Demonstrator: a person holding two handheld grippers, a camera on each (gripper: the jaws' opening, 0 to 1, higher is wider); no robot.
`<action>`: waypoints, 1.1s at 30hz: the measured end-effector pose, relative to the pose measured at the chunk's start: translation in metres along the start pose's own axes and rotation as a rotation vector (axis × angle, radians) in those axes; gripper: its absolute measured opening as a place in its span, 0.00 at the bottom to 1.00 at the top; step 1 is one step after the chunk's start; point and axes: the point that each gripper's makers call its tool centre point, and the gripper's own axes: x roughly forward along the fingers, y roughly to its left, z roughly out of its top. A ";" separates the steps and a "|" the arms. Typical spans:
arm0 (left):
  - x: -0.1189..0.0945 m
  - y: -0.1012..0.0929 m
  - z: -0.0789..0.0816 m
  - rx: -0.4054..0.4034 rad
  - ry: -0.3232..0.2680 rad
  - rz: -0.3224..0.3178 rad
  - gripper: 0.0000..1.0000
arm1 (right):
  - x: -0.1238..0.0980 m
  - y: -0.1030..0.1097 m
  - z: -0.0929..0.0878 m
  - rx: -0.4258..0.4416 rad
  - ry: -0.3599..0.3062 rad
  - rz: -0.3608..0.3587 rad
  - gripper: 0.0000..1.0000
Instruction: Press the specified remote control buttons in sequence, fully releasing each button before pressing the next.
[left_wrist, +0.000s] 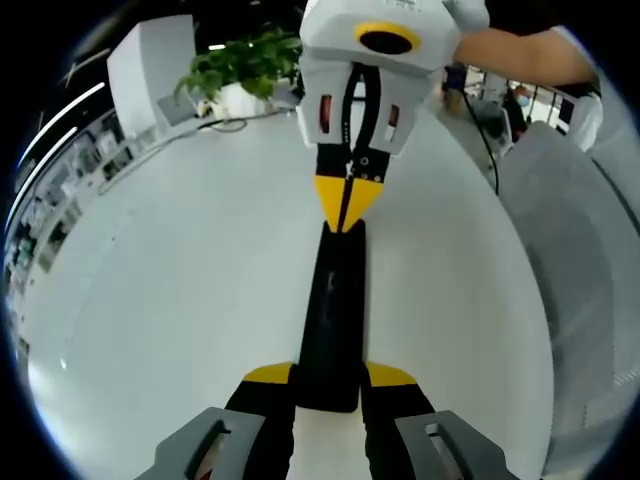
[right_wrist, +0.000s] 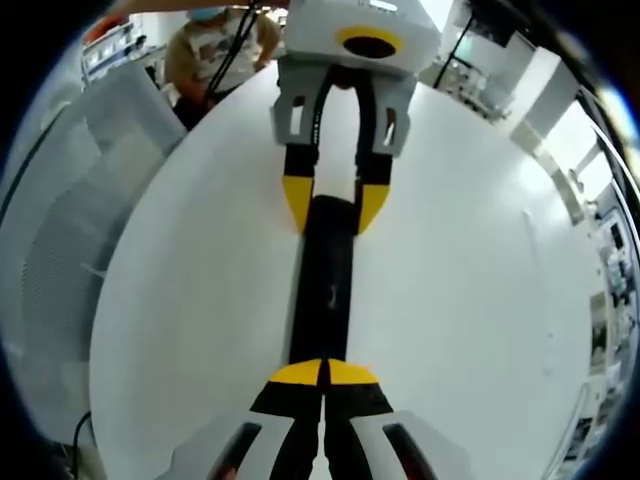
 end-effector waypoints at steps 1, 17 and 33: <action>0.000 0.000 0.000 -0.001 0.000 0.000 0.24 | 0.000 0.000 0.000 0.001 0.000 0.002 0.00; 0.000 0.000 0.000 0.000 0.000 0.000 0.24 | 0.002 -0.001 0.000 -0.019 0.053 0.011 0.00; 0.000 0.000 0.000 -0.004 -0.005 0.002 0.24 | 0.002 -0.001 -0.002 -0.040 0.086 0.020 0.00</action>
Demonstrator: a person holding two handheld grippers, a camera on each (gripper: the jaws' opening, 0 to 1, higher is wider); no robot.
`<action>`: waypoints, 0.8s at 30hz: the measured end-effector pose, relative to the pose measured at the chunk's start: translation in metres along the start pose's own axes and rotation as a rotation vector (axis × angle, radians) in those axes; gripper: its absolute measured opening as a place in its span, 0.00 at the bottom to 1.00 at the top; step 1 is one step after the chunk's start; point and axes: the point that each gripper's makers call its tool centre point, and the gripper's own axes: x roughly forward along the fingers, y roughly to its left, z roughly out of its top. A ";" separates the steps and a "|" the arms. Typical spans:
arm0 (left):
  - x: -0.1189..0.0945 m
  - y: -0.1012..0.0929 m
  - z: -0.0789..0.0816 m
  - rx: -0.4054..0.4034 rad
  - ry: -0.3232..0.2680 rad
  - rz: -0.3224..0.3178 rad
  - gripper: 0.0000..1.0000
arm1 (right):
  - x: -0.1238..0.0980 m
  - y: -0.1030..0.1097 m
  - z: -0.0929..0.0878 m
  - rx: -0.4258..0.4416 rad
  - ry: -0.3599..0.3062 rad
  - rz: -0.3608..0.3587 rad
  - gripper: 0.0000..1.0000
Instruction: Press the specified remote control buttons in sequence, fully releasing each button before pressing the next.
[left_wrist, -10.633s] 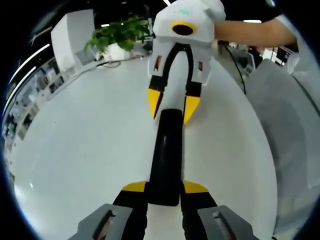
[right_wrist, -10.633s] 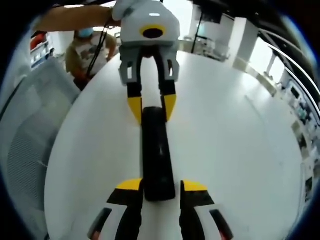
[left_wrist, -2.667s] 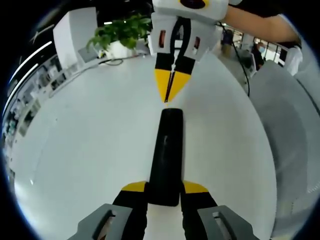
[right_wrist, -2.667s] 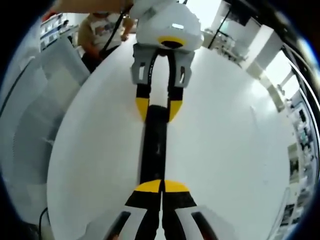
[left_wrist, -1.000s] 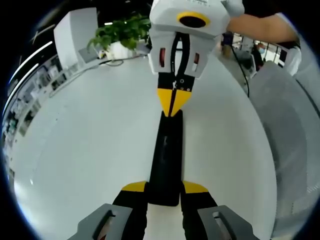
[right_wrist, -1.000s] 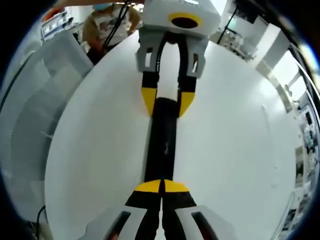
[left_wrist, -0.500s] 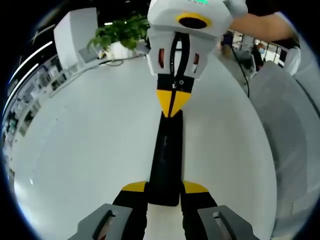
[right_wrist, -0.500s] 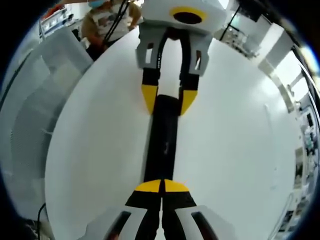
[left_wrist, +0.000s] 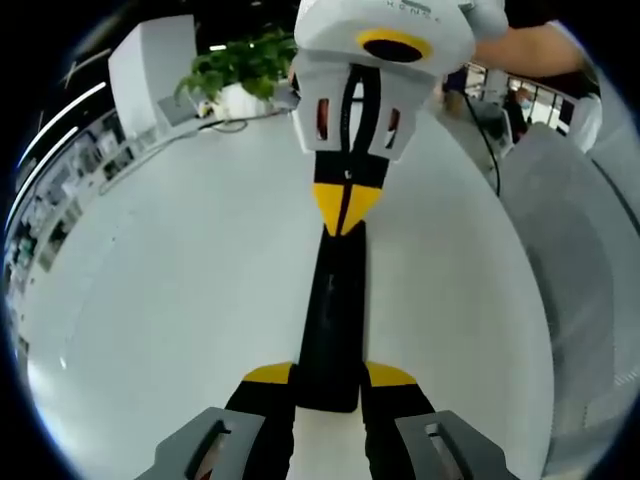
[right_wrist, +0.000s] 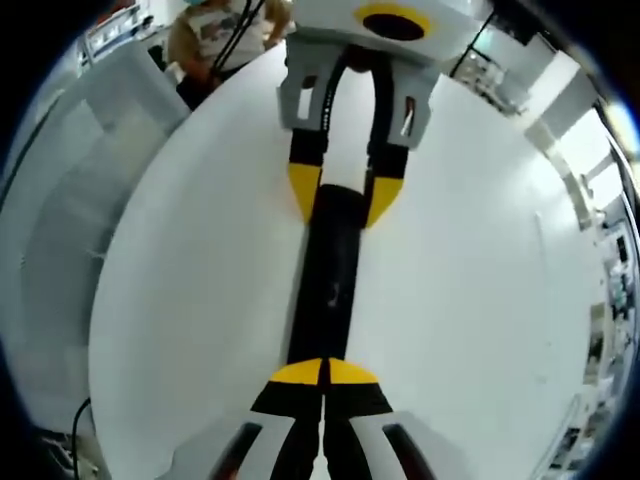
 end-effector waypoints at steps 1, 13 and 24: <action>0.000 0.000 0.000 0.000 -0.002 0.000 0.24 | 0.000 0.000 0.000 -0.002 -0.004 0.000 0.00; 0.000 -0.001 0.000 0.002 0.005 0.000 0.24 | 0.000 0.001 0.001 -0.004 0.002 -0.017 0.00; 0.000 -0.001 0.000 0.002 0.013 0.004 0.24 | -0.001 0.000 0.001 0.001 -0.036 -0.031 0.00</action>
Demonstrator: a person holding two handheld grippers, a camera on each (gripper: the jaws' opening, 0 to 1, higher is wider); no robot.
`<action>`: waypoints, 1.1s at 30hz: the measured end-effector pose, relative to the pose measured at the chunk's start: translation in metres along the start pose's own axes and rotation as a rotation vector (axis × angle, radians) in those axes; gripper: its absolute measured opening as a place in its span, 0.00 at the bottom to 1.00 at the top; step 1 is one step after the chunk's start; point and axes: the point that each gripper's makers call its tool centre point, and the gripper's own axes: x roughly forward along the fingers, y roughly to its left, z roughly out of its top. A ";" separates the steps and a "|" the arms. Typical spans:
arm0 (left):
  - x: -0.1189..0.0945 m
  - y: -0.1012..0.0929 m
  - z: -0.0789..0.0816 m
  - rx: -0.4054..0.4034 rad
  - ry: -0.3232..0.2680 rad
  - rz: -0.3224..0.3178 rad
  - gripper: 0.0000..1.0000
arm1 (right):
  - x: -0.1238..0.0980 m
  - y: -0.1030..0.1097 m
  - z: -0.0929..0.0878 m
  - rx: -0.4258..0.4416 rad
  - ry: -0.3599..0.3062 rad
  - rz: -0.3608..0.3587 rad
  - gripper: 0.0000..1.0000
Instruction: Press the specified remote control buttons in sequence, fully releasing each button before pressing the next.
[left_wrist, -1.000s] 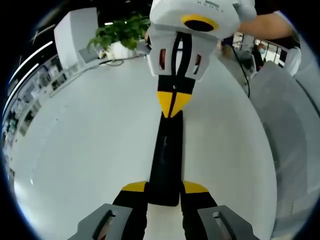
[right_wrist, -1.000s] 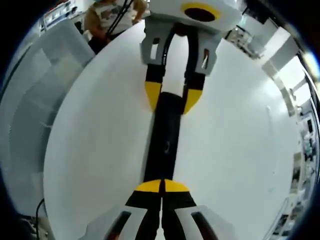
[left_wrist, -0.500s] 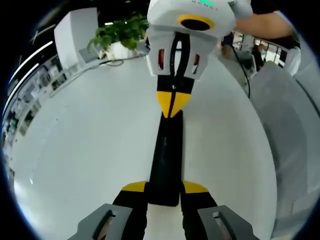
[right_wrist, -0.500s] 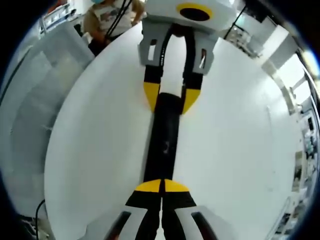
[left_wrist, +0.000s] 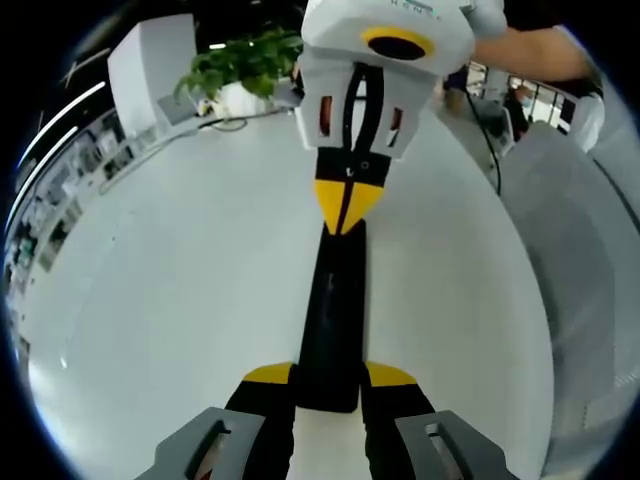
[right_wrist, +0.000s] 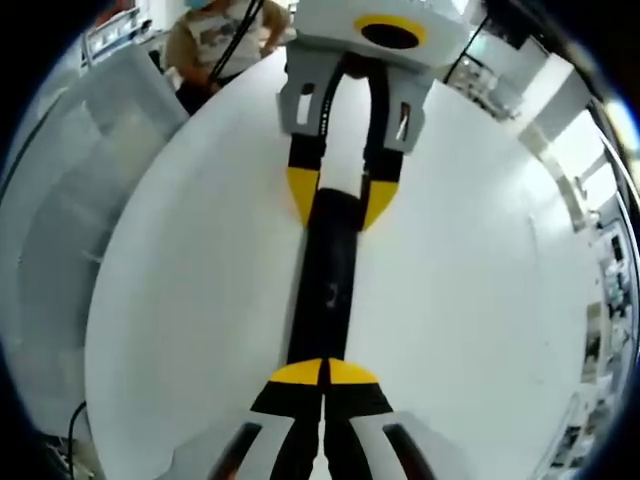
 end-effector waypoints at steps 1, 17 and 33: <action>0.000 0.000 0.000 0.000 0.001 0.000 0.24 | 0.000 0.000 0.000 0.002 -0.001 -0.001 0.00; 0.000 0.000 0.000 0.003 0.013 0.000 0.24 | 0.000 0.000 0.001 -0.006 0.001 -0.005 0.00; 0.000 0.000 0.000 0.006 0.015 0.000 0.24 | -0.001 0.001 0.004 -0.002 -0.022 -0.016 0.00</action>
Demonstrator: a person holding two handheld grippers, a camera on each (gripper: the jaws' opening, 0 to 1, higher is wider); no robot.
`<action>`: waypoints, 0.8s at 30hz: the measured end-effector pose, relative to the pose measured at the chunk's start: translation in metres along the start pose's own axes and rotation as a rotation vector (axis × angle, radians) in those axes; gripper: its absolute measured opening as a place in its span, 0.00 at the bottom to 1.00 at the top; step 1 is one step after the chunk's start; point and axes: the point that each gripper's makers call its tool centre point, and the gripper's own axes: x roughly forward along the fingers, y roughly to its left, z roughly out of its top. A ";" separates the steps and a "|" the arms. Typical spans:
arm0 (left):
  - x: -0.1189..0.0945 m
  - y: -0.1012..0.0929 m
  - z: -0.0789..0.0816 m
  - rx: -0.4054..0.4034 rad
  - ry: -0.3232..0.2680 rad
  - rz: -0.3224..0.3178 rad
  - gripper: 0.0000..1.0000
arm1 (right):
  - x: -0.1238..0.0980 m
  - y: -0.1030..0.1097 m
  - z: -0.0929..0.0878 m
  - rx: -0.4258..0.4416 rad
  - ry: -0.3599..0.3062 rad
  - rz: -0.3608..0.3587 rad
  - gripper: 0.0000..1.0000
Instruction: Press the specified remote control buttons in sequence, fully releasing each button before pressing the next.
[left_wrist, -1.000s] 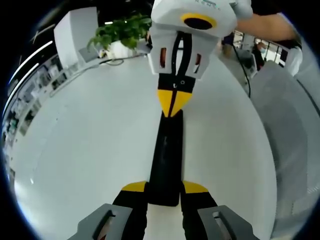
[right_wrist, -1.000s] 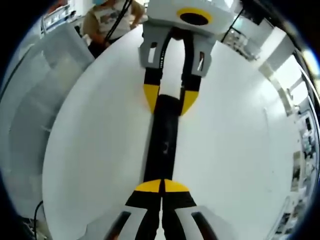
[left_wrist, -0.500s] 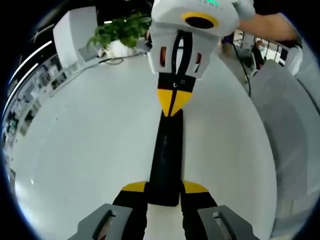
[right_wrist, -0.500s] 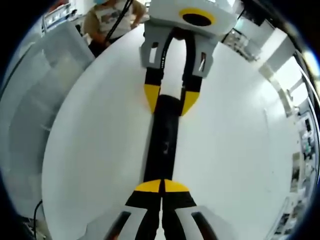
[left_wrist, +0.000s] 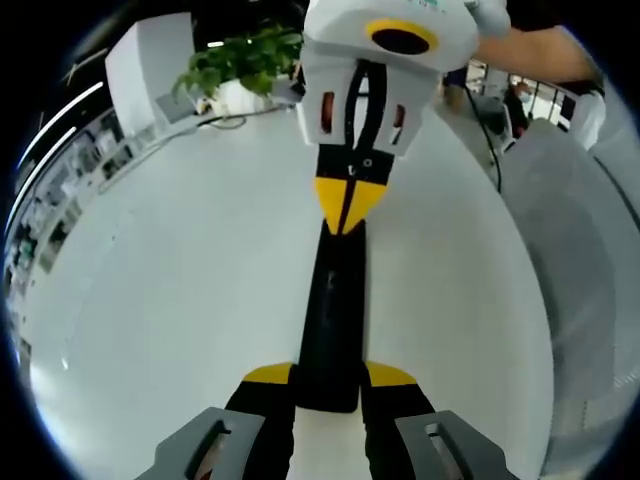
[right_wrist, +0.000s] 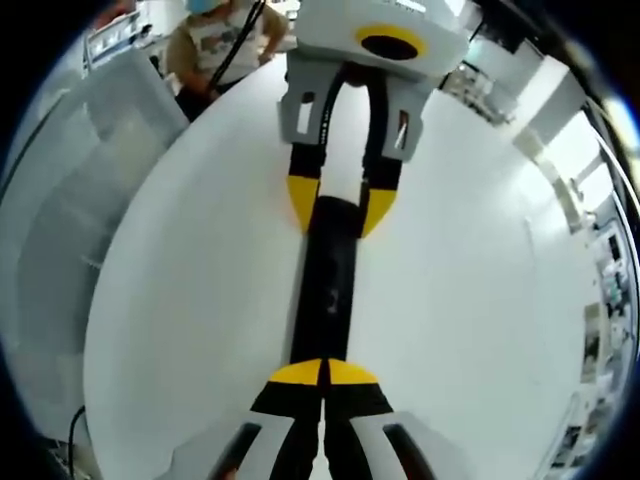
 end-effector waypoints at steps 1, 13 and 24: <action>0.000 0.000 0.000 -0.001 0.000 0.000 0.24 | -0.001 0.000 0.000 0.000 -0.001 0.000 0.00; 0.000 0.001 0.000 0.000 0.003 0.000 0.24 | -0.016 -0.008 0.009 0.013 -0.035 -0.025 0.00; 0.000 0.000 -0.001 0.000 0.005 0.001 0.24 | -0.020 -0.012 0.015 -0.002 -0.038 -0.025 0.00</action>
